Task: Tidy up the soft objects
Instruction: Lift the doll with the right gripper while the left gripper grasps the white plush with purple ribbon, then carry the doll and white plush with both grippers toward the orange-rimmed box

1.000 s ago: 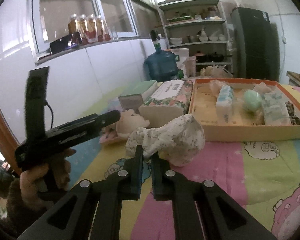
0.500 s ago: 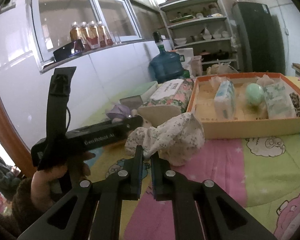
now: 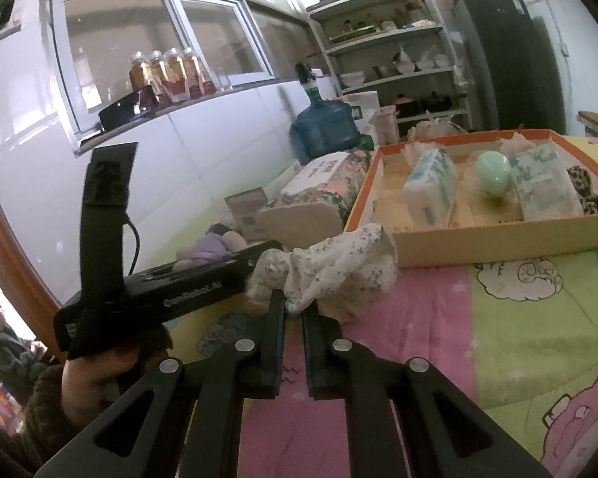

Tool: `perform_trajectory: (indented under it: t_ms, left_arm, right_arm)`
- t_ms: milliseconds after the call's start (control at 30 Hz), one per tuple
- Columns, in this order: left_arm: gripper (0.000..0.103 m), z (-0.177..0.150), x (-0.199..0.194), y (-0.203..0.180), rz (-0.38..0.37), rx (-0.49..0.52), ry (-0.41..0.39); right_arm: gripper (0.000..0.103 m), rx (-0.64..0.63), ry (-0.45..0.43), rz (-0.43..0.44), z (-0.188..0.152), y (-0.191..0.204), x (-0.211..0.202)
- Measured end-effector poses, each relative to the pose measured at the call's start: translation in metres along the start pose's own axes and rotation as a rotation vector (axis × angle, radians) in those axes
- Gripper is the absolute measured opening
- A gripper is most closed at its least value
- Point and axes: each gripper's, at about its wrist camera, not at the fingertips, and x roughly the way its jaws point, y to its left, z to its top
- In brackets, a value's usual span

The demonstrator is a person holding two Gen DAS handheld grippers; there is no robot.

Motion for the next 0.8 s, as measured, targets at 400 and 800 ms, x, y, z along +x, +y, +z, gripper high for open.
perform_trajectory:
  t_ms: [400, 800]
  left_arm:
    - [0.045, -0.010, -0.025, -0.003, -0.048, -0.015, -0.075]
    - [0.045, -0.008, -0.043, 0.011, -0.063, -0.056, -0.115]
  right_arm:
    - [0.082, 0.140, 0.046, 0.016, -0.009, -0.023, 0.005]
    - [0.082, 0.105, 0.144, -0.166, 0.031, -0.020, 0.059]
